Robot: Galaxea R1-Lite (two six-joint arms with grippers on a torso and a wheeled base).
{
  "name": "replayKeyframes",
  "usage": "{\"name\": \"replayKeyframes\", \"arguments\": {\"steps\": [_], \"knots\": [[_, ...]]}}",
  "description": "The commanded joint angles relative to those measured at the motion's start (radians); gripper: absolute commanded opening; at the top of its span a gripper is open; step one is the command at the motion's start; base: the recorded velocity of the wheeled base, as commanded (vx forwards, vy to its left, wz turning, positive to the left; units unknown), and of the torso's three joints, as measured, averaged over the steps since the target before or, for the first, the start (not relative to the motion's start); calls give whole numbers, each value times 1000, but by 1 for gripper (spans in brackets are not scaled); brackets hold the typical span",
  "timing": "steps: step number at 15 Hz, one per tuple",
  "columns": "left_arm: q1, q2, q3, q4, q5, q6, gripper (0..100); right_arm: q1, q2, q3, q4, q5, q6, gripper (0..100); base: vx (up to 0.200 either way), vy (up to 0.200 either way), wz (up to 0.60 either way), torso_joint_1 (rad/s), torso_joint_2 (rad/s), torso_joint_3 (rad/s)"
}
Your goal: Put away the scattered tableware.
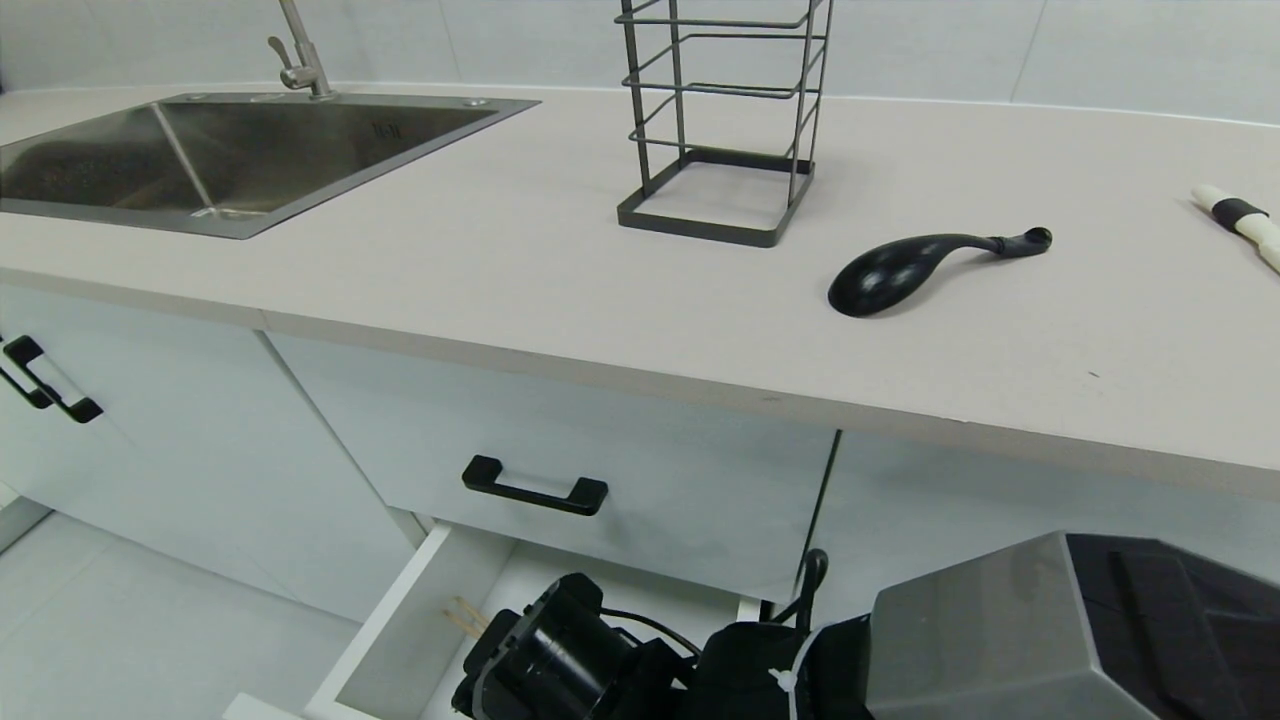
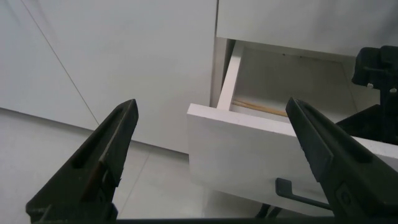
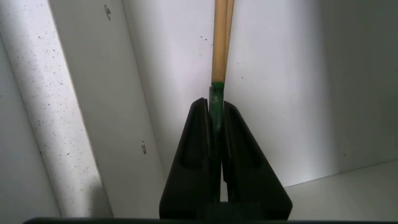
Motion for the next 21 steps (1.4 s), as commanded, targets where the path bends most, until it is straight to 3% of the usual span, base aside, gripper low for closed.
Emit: {"name": "replayKeyframes", "arguments": {"steps": [1,10,11,21], "knots": [[0,1,0,0,0,0,100,0,-33,10,11,-1,0,0,0,0,0,0,0,0],[0,1,0,0,0,0,100,-10,-76,44,7,-33,3,0,0,0,0,0,0,0],[0,1,0,0,0,0,100,-8,-76,45,10,-33,3,100,0,0,0,0,0,0],[0,1,0,0,0,0,100,1,-185,62,0,-55,3,100,0,0,0,0,0,0]]}}
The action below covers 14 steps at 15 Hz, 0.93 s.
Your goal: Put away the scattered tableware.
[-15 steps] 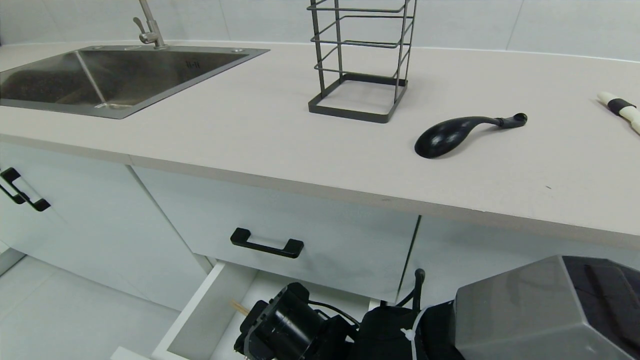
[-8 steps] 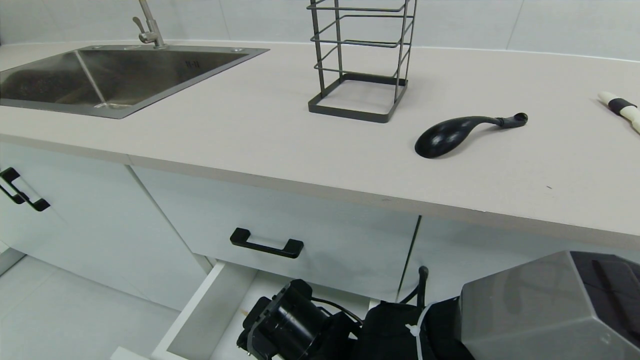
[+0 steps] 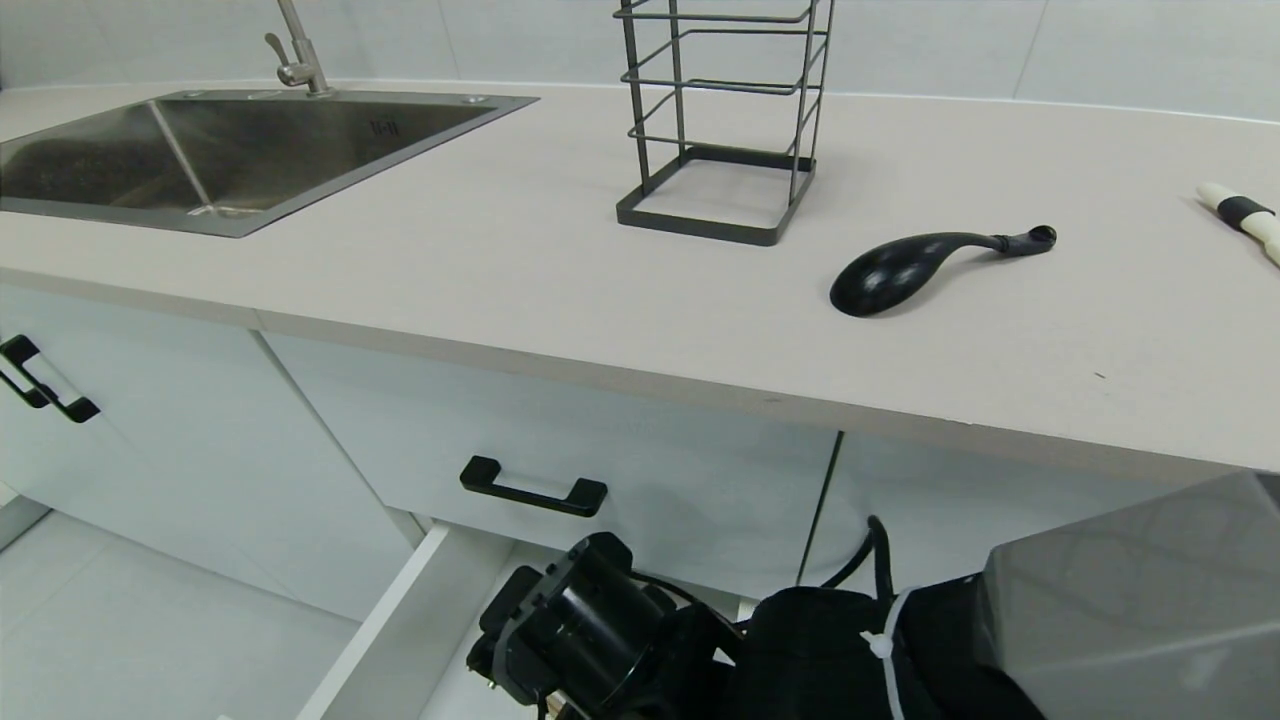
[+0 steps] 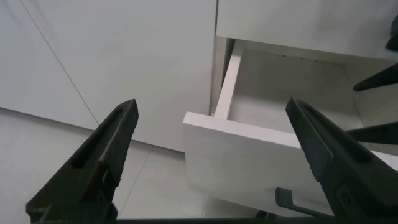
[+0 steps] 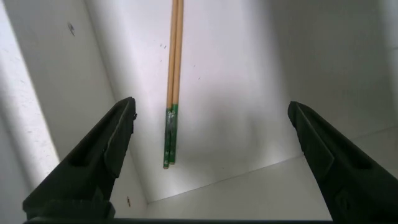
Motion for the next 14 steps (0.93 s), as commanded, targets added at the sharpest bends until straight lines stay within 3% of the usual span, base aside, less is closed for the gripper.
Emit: {"name": "replayKeyframes", "arguments": {"steps": [1,5,8,12,14], "knots": [[1,1,0,0,0,0,100,8,-75,22,-2,-10,0,100,0,0,0,0,0,0],[1,1,0,0,0,0,100,34,-218,155,-85,-4,-3,100,0,0,0,0,0,0],[1,1,0,0,0,0,100,34,-333,343,-217,7,-5,100,0,0,0,0,0,0],[1,1,0,0,0,0,100,31,-413,606,-513,131,-5,100,0,0,0,0,0,0],[1,1,0,0,0,0,100,20,-473,682,-525,177,-8,100,0,0,0,0,0,0]]}}
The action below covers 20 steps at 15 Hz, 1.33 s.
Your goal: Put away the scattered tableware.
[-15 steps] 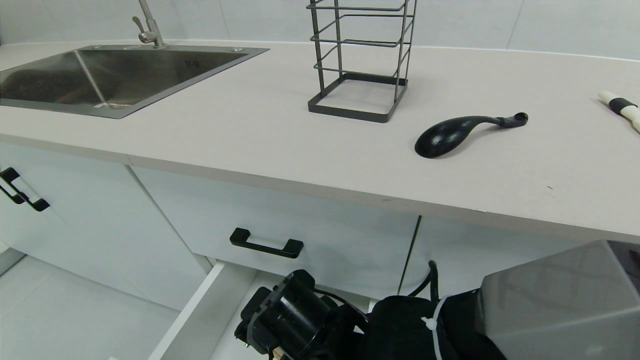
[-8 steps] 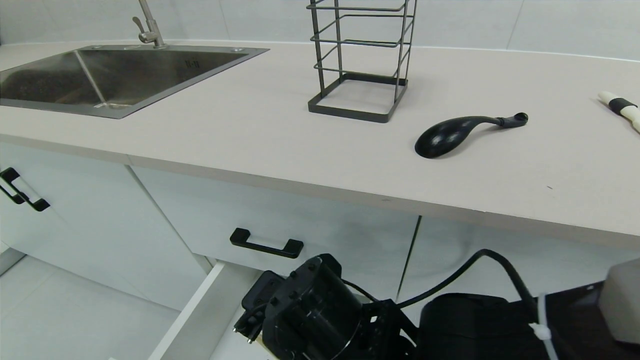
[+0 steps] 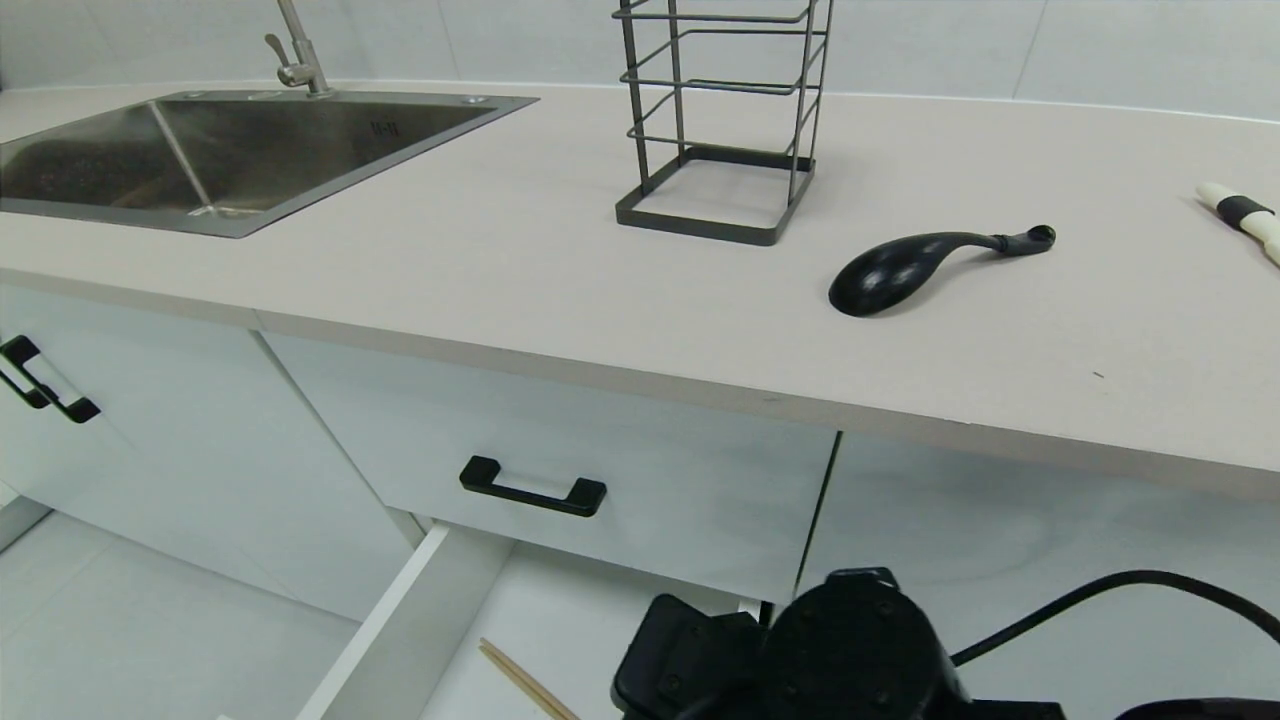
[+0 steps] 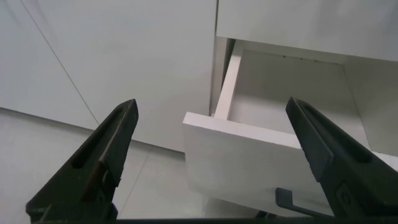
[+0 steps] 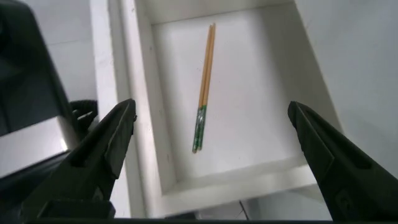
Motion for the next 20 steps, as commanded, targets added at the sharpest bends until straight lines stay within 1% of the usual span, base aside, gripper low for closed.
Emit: {"name": "replayKeyframes", "arguments": {"steps": [1,3,6,10,12,16,20], "knots": [[0,1,0,0,0,0,100,-28,-116,109,-15,33,-3,100,0,0,0,0,0,0],[0,1,0,0,0,0,100,-62,-177,144,-15,43,-3,100,0,0,0,0,0,0],[0,1,0,0,0,0,100,-111,-246,190,-15,106,-9,100,0,0,0,0,0,0],[0,1,0,0,0,0,100,-99,-269,267,-13,106,-13,100,0,0,0,0,0,0],[0,1,0,0,0,0,100,-76,-275,308,-10,104,-58,100,0,0,0,0,0,0],[0,1,0,0,0,0,100,-65,-310,350,-10,102,-72,100,0,0,0,0,0,0],[0,1,0,0,0,0,100,-62,-309,350,-10,102,-73,100,0,0,0,0,0,0]]}}
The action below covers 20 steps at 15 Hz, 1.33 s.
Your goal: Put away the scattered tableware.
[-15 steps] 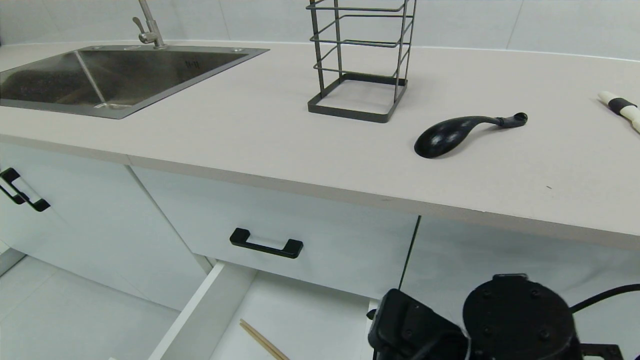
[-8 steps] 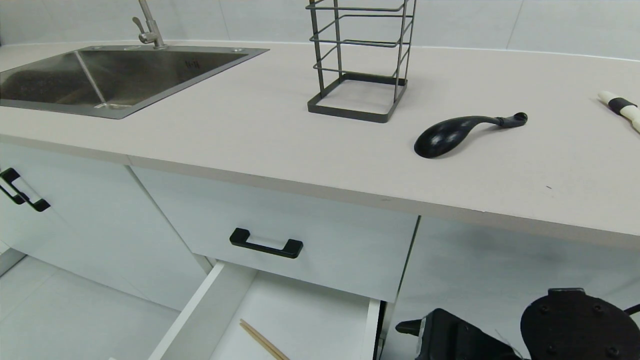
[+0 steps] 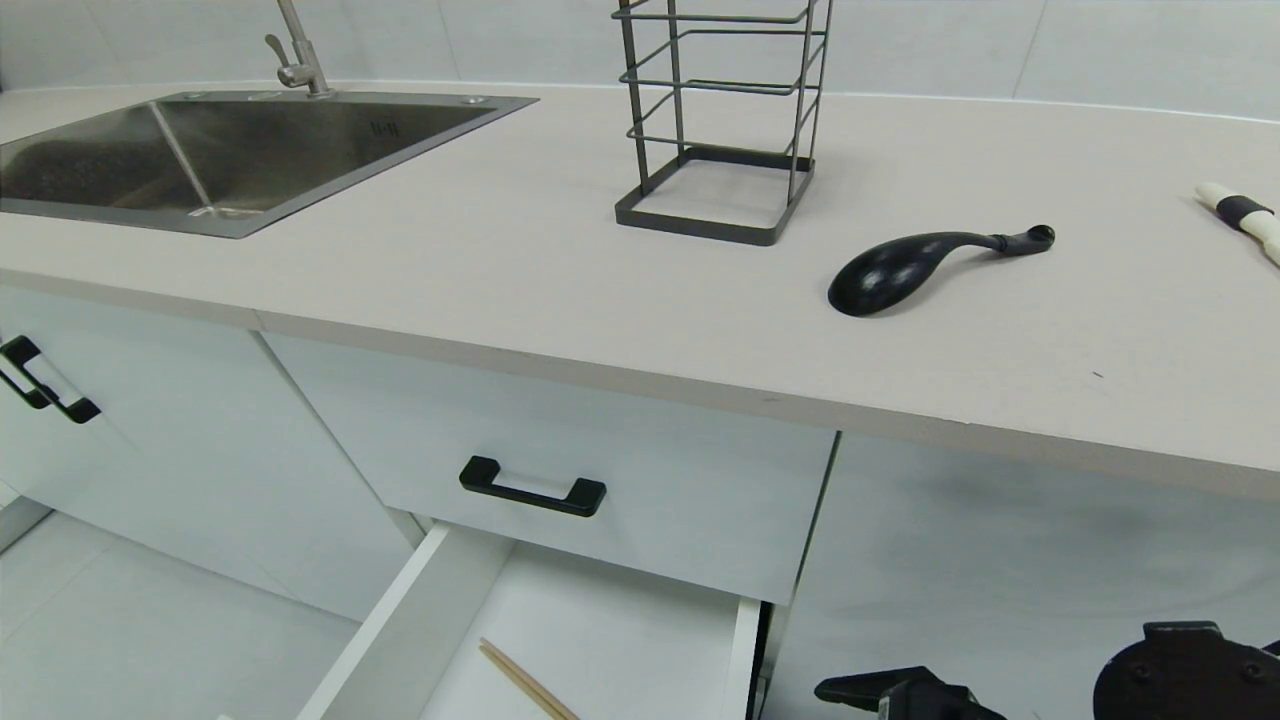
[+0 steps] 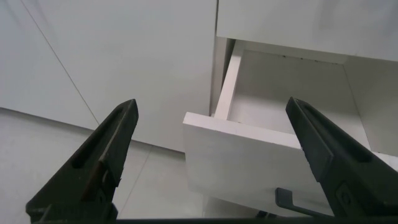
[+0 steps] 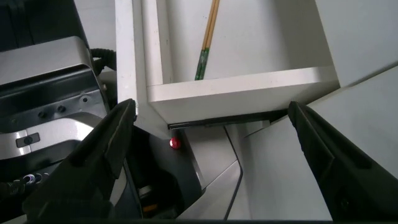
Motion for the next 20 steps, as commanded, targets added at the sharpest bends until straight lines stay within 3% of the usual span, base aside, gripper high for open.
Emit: {"name": "replayKeyframes", "arguments": {"steps": [1,11,17,20], "knots": [[1,1,0,0,0,0,100,1,2,0,-2,0,-1,100,0,0,0,0,0,0],[1,1,0,0,0,0,100,23,22,0,3,0,-16,100,0,0,0,0,0,0],[1,1,0,0,0,-2,100,46,45,2,1,3,-42,100,0,0,0,209,-124,-106],[1,1,0,0,0,0,100,66,46,4,1,1,-50,100,0,0,0,214,-649,-190]]}}
